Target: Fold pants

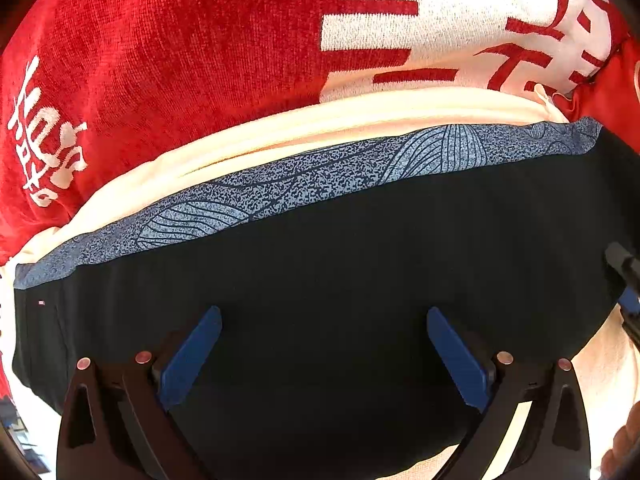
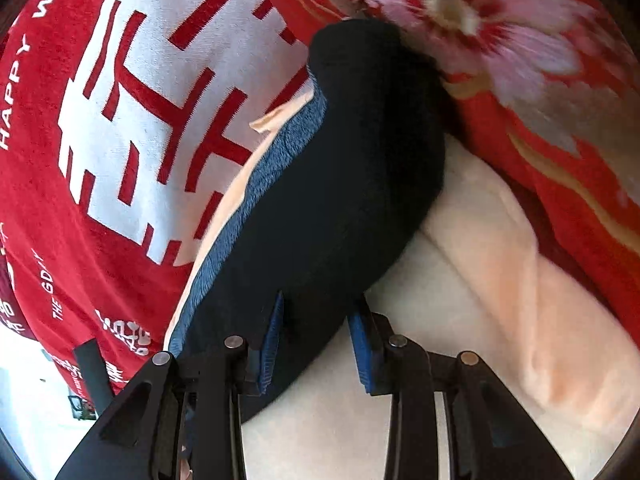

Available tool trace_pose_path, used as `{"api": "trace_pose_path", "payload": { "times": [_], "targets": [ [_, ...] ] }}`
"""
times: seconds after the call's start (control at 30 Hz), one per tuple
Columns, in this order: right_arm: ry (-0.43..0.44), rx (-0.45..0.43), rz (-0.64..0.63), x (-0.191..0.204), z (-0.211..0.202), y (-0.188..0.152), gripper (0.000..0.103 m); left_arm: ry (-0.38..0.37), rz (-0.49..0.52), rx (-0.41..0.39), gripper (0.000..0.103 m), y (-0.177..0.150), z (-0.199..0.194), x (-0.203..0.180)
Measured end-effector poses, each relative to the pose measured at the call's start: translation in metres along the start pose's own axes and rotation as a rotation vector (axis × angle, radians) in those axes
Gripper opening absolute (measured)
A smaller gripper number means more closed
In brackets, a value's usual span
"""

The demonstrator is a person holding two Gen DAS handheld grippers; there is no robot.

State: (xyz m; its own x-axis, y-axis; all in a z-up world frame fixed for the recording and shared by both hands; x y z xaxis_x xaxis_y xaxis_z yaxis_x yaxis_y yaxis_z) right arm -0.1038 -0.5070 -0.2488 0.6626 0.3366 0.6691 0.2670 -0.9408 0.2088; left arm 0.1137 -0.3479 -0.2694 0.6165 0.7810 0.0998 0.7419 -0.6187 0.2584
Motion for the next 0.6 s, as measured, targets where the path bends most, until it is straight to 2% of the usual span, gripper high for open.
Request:
{"api": "trace_pose_path", "payload": {
  "times": [0.13, 0.27, 0.3, 0.33, 0.37, 0.47, 0.53, 0.6],
  "targets": [
    [0.002, -0.023, -0.027, 0.004, 0.003, 0.004, 0.036, -0.001, -0.002, -0.005, 0.103, -0.003, -0.001, -0.002],
    [0.002, -0.06, 0.004, 0.009, 0.012, 0.012, 0.039, -0.012, -0.007, 0.004, 0.103, -0.002, -0.001, 0.002],
    [0.0, -0.06, 0.017, 0.01, 0.014, 0.014, 0.039, -0.015, -0.012, 0.012, 0.097, -0.001, -0.004, 0.002],
    [-0.022, -0.05, 0.04, 0.012, 0.016, 0.017, 0.034, -0.035, -0.016, 0.013, 0.089, 0.001, -0.009, 0.001],
    [-0.037, -0.045, 0.056, 0.014, 0.015, 0.018, 0.02, -0.064, -0.014, 0.013, 0.077, 0.003, -0.015, -0.002],
    [-0.033, -0.041, 0.004, 0.026, 0.006, 0.02, 0.016, -0.133, 0.023, -0.014, 0.076, 0.009, -0.03, -0.021],
    [-0.031, -0.036, -0.056, 0.037, 0.0, 0.02, 0.016, -0.143, 0.059, -0.024, 0.076, 0.013, -0.029, -0.04],
    [-0.016, -0.036, -0.104, 0.049, -0.008, 0.021, 0.016, -0.178, 0.051, 0.007, 0.076, 0.013, -0.017, -0.055]
  ]
}}
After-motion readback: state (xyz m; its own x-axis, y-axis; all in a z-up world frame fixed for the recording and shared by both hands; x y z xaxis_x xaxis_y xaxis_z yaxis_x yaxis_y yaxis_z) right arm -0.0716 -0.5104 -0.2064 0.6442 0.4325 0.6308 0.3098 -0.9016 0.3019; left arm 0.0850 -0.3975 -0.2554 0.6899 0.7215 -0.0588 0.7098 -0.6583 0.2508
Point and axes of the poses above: each gripper's, at about its wrist camera, not at the fingertips, and z roughly the way its jaws point, x to its left, y to its top, the point moved 2 cm from there along z, roughly the way its jaws point, and after that the axes turned 2 degrees about y, right-handed, at the moved point
